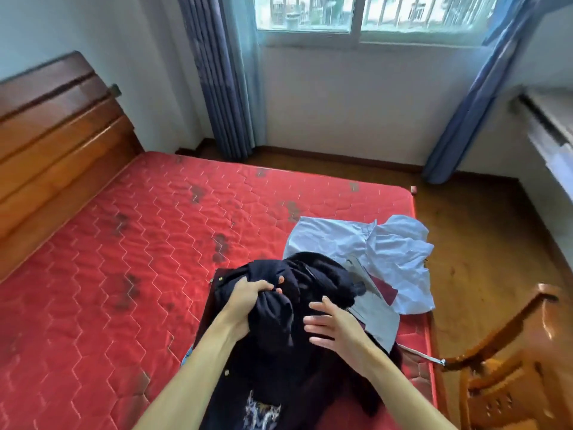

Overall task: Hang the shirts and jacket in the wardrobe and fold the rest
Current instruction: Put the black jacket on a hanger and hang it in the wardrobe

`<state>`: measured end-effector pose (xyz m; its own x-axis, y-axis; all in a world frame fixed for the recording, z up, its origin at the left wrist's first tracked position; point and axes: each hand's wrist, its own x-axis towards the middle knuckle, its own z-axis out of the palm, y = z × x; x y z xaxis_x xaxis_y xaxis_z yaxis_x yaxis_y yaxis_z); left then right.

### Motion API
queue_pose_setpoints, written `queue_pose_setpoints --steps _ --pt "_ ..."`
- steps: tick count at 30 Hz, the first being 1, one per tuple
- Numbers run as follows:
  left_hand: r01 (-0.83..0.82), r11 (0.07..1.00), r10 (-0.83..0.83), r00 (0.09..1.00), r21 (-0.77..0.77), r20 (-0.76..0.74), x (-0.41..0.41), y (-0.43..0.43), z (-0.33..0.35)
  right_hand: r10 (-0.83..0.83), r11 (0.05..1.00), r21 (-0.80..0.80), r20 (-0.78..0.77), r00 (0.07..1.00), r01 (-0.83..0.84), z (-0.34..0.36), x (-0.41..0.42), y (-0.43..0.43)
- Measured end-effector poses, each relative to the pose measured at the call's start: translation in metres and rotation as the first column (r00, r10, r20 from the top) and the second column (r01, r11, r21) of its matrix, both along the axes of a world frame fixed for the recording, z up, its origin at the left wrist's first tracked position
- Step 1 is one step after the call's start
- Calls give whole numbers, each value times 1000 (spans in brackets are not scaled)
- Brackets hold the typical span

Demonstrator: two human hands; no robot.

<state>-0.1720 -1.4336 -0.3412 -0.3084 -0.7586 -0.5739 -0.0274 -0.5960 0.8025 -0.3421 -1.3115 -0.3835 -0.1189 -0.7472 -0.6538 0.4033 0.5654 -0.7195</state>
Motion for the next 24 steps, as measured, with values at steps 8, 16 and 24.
queue_pose_setpoints --steps 8,16,24 --pt "142 948 -157 987 -284 -31 -22 16 149 -16 957 -285 -252 968 -58 39 -1 2" --pt "119 861 -265 935 -494 -237 -30 34 251 -198 970 -240 -848 492 -25 74 -46 -43" --pt "223 871 133 751 -438 647 7 -14 168 -421 864 -502 -761 493 -35 205 -66 -37"
